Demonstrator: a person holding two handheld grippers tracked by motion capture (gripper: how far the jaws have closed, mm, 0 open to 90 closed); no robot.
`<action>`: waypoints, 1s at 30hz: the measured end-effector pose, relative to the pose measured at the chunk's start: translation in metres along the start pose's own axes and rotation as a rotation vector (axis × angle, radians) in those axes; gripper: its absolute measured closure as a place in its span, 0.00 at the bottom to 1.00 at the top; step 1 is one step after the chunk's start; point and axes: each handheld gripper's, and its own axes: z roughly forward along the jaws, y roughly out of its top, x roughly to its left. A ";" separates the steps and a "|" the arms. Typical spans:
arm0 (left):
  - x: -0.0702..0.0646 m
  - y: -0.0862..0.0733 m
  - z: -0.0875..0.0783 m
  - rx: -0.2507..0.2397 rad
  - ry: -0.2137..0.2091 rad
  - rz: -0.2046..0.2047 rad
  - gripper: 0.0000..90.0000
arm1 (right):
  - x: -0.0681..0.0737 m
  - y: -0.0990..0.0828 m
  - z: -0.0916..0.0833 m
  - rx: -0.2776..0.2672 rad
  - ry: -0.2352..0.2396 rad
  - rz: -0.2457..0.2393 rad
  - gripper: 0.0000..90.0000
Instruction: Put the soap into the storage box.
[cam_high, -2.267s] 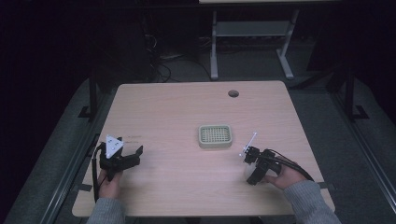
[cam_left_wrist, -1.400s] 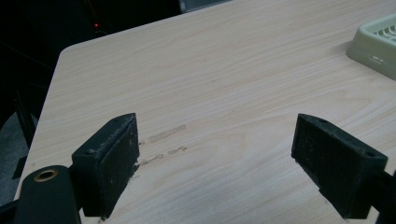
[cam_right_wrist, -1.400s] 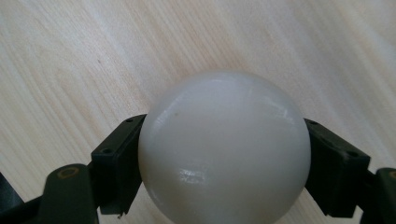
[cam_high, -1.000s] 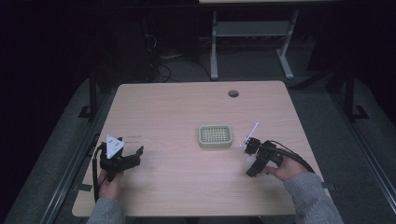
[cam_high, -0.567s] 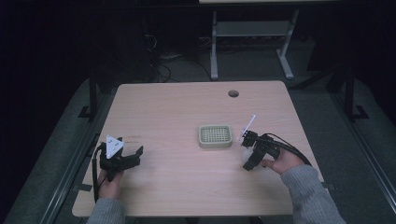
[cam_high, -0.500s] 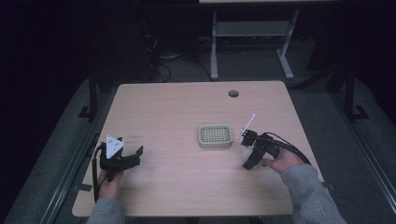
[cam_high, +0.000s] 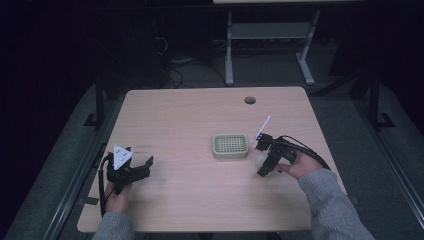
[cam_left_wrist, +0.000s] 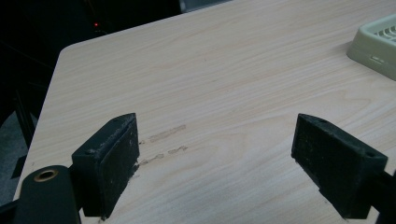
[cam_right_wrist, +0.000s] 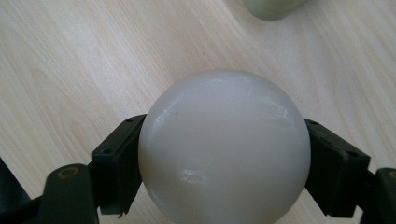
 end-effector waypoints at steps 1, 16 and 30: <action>0.000 0.000 0.000 -0.001 0.000 -0.001 0.16 | 0.000 0.001 -0.001 0.000 0.000 0.002 0.24; 0.001 0.000 0.000 0.000 0.002 0.000 0.17 | -0.004 0.024 -0.012 0.006 -0.010 -0.022 0.24; 0.002 0.000 -0.001 -0.002 0.001 -0.003 0.16 | -0.008 0.042 -0.018 0.018 -0.006 -0.028 0.24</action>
